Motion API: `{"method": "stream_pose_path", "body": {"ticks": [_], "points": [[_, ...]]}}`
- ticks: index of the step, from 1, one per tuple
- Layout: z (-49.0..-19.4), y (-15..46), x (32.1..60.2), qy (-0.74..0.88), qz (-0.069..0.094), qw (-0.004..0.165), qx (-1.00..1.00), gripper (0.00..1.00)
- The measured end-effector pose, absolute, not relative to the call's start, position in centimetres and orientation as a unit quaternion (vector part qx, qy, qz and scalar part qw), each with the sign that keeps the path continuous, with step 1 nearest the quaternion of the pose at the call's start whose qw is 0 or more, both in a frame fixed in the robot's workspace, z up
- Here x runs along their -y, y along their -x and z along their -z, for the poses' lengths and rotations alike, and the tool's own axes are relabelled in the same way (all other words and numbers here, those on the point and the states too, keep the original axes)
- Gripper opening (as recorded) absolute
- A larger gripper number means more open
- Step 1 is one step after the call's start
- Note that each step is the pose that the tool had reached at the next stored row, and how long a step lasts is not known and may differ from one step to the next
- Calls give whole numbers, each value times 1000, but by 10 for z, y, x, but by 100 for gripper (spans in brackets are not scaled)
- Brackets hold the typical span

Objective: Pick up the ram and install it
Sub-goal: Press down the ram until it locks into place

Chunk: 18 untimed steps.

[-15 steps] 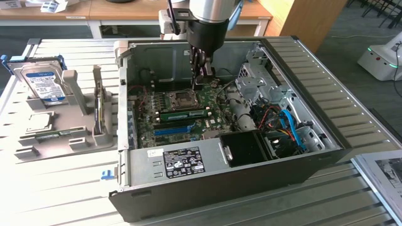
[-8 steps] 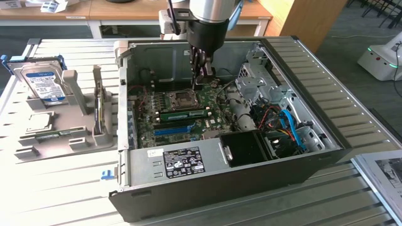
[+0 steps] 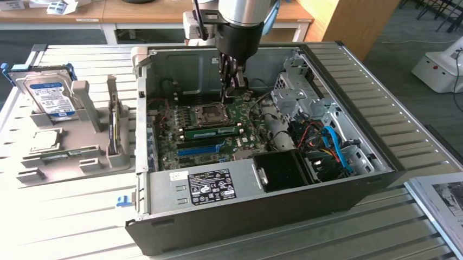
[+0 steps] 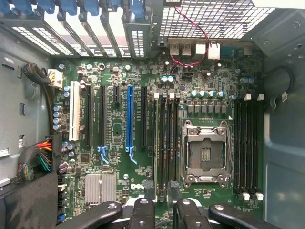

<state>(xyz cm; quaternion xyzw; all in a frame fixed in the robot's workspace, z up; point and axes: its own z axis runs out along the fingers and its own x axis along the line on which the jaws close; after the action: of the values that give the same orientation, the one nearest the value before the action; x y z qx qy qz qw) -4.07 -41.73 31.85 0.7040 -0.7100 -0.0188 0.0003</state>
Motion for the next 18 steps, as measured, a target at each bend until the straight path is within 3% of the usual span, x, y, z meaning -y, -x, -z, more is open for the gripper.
{"method": "stream_pose_path", "body": {"ticks": [7,9,18], "points": [[-318,41,417,-704,19,0,710,24],[-318,41,417,-704,19,0,710,11],[-318,41,417,-704,19,0,710,10]]}}
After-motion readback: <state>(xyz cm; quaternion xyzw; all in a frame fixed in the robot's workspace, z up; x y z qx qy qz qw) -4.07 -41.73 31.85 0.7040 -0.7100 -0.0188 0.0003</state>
